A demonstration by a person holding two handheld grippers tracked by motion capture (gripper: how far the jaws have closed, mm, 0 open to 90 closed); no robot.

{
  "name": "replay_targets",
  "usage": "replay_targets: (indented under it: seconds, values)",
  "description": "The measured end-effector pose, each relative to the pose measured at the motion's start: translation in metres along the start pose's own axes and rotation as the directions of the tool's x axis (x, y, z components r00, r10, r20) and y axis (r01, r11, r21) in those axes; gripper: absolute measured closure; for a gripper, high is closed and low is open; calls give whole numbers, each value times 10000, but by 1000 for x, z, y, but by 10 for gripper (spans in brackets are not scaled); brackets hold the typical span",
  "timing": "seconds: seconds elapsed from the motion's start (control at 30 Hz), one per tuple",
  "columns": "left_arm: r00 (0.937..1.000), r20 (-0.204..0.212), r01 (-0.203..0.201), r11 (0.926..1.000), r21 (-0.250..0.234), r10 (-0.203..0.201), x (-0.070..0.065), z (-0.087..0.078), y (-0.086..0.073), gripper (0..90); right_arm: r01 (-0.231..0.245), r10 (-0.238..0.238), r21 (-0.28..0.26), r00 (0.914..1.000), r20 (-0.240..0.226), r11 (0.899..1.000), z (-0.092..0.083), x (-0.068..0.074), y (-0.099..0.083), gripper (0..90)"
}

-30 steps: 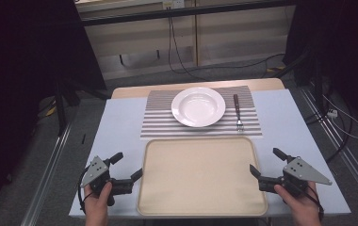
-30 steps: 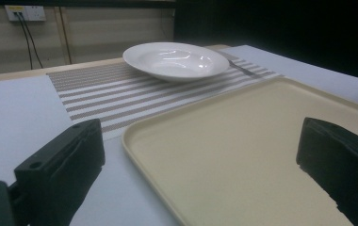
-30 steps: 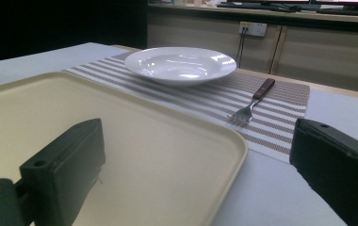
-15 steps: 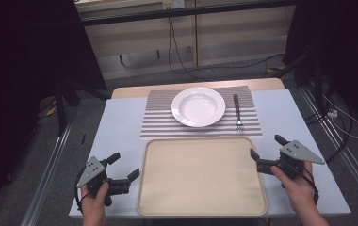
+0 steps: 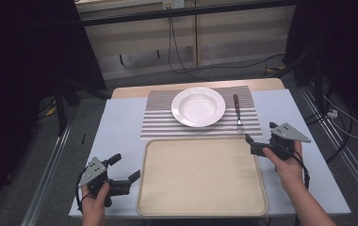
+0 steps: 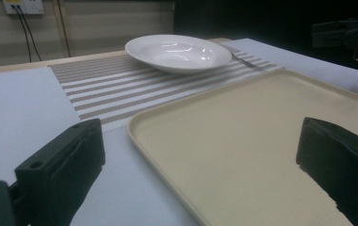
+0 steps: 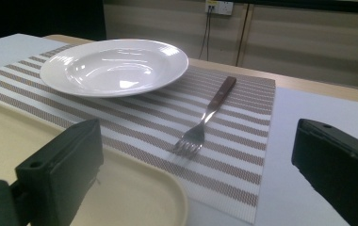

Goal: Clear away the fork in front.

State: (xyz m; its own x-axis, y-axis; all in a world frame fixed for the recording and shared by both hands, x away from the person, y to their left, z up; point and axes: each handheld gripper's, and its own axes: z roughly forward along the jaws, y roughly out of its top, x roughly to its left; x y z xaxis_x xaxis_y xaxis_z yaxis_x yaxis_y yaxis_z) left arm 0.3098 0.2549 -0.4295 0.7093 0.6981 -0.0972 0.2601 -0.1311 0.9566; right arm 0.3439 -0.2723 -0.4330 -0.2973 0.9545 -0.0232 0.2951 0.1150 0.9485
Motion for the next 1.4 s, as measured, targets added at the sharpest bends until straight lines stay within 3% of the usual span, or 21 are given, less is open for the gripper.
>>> replay_targets:
  seconds: [0.17,0.33,0.6,0.8,1.4]
  values:
    - [10000,-23,75,10000,-8,-75,2,-1,0,19,128,-129,96,9999,106,9999,16,-4,13,23]
    - [10000,-32,94,9999,-35,-94,2,-2,0,19,-129,127,177,9999,98,9998,27,-9,20,27]
    - [9999,0,131,9999,26,-131,3,0,-1,19,74,-84,457,9997,223,9989,49,-16,29,31]
    - [10000,35,-16,9999,110,15,2,1,0,19,-310,290,720,9992,287,9969,70,-24,34,38]
    - [9999,98,104,9999,57,-105,2,1,-1,20,-8,-71,1369,9983,574,9906,107,-32,42,95]
